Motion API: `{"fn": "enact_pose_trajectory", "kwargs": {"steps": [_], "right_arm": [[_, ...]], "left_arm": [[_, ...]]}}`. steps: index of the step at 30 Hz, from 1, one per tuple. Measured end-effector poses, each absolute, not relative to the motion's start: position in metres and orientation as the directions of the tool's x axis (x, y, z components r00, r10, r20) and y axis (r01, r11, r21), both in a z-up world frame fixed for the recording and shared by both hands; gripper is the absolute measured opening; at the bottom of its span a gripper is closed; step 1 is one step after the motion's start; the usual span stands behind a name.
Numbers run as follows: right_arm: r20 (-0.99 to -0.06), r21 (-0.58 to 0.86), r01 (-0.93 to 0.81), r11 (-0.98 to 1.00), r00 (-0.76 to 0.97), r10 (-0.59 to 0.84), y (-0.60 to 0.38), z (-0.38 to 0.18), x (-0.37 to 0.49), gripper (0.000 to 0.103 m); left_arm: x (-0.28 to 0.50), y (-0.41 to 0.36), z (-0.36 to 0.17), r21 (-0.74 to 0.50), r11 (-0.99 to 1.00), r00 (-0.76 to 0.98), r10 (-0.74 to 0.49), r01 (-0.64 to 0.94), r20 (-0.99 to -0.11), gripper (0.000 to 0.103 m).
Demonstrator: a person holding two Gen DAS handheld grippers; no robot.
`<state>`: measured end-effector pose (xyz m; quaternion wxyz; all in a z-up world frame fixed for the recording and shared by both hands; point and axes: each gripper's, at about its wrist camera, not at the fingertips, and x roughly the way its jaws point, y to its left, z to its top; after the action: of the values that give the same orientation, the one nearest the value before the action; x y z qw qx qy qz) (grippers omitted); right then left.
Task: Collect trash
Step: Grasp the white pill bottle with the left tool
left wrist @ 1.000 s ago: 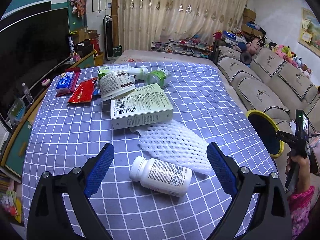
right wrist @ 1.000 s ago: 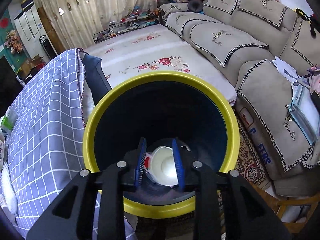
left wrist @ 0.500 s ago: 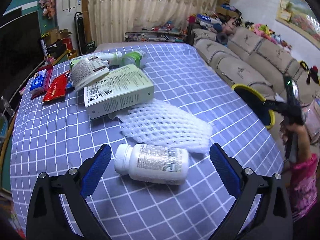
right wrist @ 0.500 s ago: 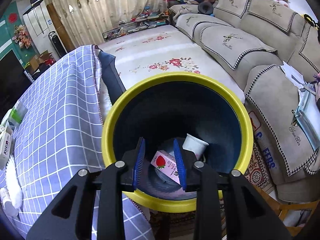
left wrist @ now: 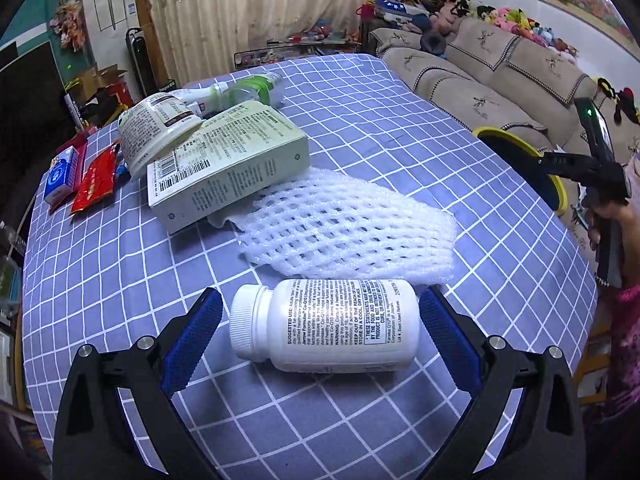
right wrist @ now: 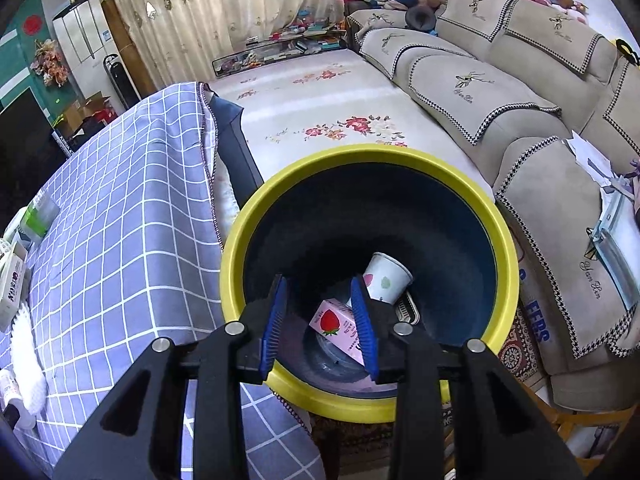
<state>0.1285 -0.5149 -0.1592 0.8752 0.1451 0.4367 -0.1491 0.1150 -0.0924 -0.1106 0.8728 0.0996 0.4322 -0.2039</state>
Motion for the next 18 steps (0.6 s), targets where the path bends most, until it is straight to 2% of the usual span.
{"fn": "enact_pose_trajectory", "kwargs": {"steps": [2, 5, 12, 18], "right_arm": [[-0.808, 0.123, 0.387, 0.914, 0.574, -0.135, -0.513, -0.159, 0.129, 0.032], [-0.808, 0.122, 0.385, 0.915, 0.574, -0.134, -0.512, -0.158, 0.129, 0.032], [-0.8, 0.128, 0.374, 0.918, 0.586, -0.127, -0.51, -0.153, 0.126, 0.032], [-0.782, 0.136, 0.389, 0.911, 0.607, -0.142, -0.517, -0.143, 0.115, 0.032]], "left_arm": [[0.114, -0.093, -0.111, 0.004, 0.893, 0.545, -0.271, 0.449, -0.794, 0.095], [0.114, -0.092, -0.113, 0.001, 0.891, 0.535, -0.272, 0.454, -0.8, 0.083], [0.103, -0.09, -0.106, 0.003, 0.884, 0.543, -0.285, 0.467, -0.79, 0.083], [0.091, -0.1, -0.079, 0.003, 0.874, 0.567, -0.313, 0.486, -0.762, 0.083]]}}
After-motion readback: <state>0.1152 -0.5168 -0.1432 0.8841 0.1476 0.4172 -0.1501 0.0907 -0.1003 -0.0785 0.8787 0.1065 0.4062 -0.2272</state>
